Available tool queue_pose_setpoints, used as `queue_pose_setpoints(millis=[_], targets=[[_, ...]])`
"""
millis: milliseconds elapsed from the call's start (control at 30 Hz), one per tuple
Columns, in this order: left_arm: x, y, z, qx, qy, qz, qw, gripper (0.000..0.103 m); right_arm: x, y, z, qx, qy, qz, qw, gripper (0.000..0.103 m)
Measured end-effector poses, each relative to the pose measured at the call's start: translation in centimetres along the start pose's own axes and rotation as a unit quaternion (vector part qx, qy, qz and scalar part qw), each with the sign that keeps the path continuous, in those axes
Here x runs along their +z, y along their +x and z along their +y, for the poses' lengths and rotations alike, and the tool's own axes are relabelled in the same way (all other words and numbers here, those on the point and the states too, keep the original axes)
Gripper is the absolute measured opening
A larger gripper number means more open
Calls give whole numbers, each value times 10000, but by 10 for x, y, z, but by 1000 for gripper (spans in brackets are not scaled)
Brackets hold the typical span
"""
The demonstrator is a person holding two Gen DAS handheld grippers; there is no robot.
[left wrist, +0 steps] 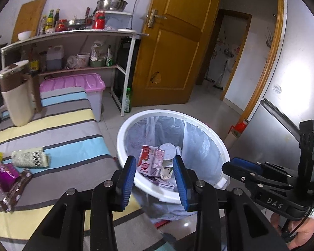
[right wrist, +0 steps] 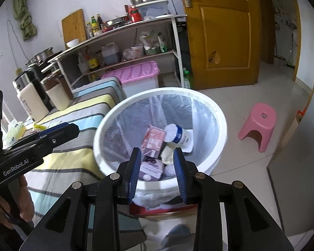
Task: Collect trash
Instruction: 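Move both grippers back over the remaining trash on the table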
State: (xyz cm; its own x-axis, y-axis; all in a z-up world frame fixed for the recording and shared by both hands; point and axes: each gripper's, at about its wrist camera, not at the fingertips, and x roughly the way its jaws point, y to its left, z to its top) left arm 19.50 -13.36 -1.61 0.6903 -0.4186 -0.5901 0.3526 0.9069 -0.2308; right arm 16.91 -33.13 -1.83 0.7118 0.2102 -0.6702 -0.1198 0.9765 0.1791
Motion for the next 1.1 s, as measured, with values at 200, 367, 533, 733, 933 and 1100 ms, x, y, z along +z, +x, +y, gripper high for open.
queue_pose_setpoints(millis=[200, 367, 533, 733, 933, 1100], targets=[[-12, -29, 8, 220, -36, -162, 9996, 37, -6, -11, 22, 215, -145, -29, 9997, 33], [-22, -52, 16, 401, -82, -237, 9989, 37, -13, -17, 40, 372, -320, -27, 9988, 33], [-32, -74, 25, 565, -164, -309, 9978, 37, -17, -26, 59, 496, -481, -59, 9976, 33], [-42, -97, 36, 696, -267, -380, 9965, 37, -22, -36, 76, 630, -629, -104, 9960, 34], [-53, -117, 45, 847, -365, -451, 9947, 37, -26, -47, 96, 767, -837, -207, 9933, 35], [-59, -130, 53, 953, -458, -495, 9932, 37, -27, -52, 107, 825, -965, -269, 9915, 37]])
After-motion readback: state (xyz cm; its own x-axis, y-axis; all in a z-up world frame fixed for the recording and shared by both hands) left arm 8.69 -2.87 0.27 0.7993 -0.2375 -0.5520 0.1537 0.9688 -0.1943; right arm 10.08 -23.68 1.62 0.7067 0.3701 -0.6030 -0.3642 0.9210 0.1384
